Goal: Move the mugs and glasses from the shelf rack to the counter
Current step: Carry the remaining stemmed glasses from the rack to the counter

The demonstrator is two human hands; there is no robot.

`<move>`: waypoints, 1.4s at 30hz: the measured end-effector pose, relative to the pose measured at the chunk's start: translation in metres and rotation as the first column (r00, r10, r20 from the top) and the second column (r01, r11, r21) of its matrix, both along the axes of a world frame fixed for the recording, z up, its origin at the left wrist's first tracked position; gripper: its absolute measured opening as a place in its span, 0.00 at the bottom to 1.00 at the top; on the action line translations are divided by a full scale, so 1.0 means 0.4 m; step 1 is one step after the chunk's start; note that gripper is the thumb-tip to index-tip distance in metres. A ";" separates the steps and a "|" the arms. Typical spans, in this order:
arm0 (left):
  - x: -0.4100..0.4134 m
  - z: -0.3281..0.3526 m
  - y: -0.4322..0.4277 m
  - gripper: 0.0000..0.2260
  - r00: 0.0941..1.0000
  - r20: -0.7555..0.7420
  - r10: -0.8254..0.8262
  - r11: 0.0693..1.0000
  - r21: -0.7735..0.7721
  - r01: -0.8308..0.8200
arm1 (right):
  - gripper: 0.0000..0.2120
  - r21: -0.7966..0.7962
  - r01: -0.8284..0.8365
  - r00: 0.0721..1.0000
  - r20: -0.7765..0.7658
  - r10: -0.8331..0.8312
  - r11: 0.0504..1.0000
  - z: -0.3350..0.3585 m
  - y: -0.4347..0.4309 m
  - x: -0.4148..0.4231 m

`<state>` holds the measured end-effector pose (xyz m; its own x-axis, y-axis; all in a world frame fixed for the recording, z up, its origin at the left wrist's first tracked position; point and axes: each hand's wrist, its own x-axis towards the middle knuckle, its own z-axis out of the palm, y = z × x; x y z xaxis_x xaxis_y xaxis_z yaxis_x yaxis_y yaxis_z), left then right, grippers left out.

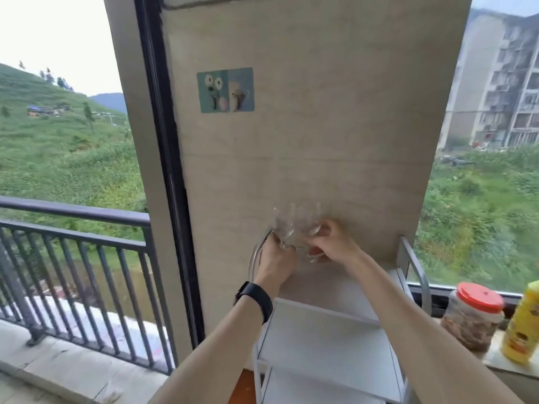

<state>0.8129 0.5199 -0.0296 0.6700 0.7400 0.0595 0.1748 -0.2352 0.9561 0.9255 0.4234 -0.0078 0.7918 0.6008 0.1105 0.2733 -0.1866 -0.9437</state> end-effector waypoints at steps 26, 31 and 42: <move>-0.287 -0.056 -0.343 0.13 0.779 0.176 -0.602 0.794 0.025 0.608 | 0.25 0.277 0.400 0.912 -0.028 -0.409 0.873 -0.110 -0.653 -0.521; -0.322 -0.179 -0.590 0.14 0.557 0.092 -0.825 0.558 -0.018 0.830 | 0.21 0.190 0.648 0.758 -0.070 -0.648 0.738 -0.236 -0.888 -0.710; -0.560 -0.336 -1.385 0.09 -0.110 -0.009 -0.994 -0.109 -0.086 0.990 | 0.21 0.007 0.997 0.077 -0.051 -0.996 0.076 -0.367 -1.491 -1.293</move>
